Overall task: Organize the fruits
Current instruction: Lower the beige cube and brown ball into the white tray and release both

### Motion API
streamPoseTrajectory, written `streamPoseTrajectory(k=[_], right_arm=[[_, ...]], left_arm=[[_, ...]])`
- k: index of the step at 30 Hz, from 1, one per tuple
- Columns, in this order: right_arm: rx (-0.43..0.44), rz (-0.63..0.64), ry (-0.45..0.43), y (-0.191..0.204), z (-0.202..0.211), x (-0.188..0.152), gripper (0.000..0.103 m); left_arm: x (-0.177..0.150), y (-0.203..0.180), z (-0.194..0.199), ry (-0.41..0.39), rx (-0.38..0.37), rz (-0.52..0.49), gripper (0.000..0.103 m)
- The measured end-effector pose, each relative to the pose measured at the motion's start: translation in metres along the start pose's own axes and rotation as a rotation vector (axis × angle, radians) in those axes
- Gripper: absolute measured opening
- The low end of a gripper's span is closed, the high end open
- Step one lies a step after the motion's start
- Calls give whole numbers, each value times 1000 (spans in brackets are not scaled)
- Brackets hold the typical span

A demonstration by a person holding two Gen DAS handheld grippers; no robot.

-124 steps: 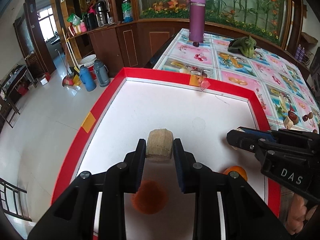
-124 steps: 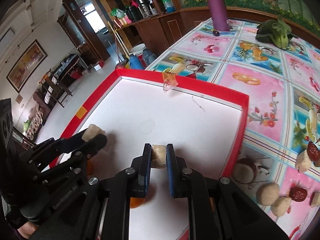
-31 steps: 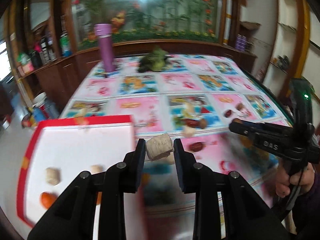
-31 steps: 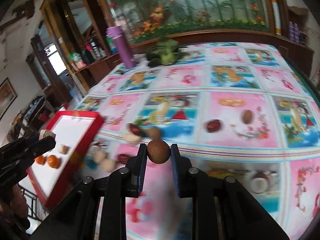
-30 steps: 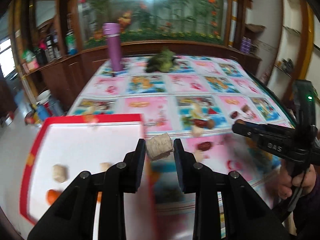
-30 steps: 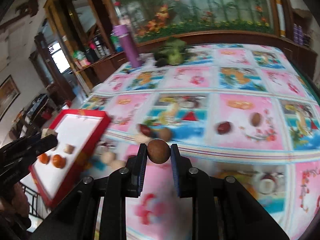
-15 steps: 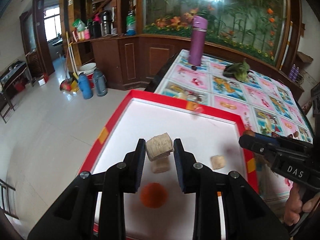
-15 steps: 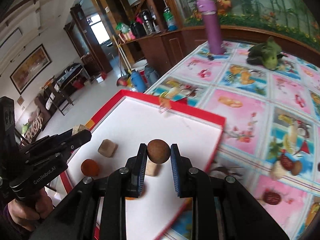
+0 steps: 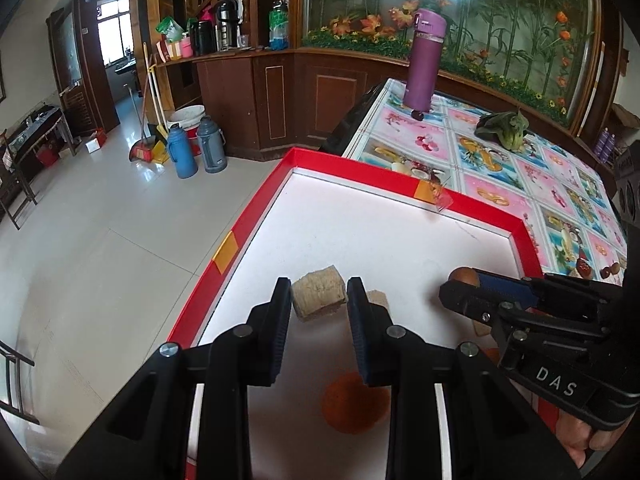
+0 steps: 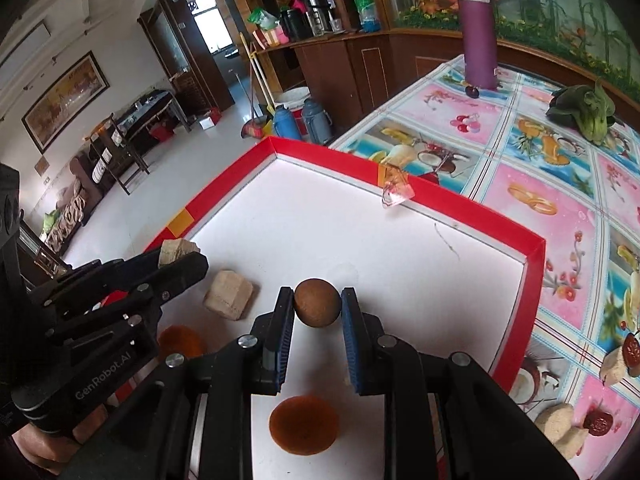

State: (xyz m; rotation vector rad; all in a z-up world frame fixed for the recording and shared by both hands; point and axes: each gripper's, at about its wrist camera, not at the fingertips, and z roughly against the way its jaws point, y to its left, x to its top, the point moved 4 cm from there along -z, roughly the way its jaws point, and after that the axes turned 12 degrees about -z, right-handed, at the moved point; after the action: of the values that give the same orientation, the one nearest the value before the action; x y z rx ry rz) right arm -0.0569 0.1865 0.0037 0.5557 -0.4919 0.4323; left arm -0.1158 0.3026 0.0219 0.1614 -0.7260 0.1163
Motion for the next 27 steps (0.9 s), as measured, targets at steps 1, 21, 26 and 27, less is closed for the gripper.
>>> streamPoseTrajectory(k=[1, 21, 26, 27], right_arm=[[0, -3, 12, -1, -2, -1, 22], [-20, 13, -82, -11, 52, -1, 31], [-45, 5, -170, -29, 88, 0, 37], [-47, -1, -185, -35, 96, 0, 37]], left_arm=[[-1, 1, -2, 6, 2, 1, 30], [8, -20, 26, -34, 127, -69, 77], [15, -40, 42, -68, 116, -109, 82], [17, -44, 44, -73, 113, -118, 83]])
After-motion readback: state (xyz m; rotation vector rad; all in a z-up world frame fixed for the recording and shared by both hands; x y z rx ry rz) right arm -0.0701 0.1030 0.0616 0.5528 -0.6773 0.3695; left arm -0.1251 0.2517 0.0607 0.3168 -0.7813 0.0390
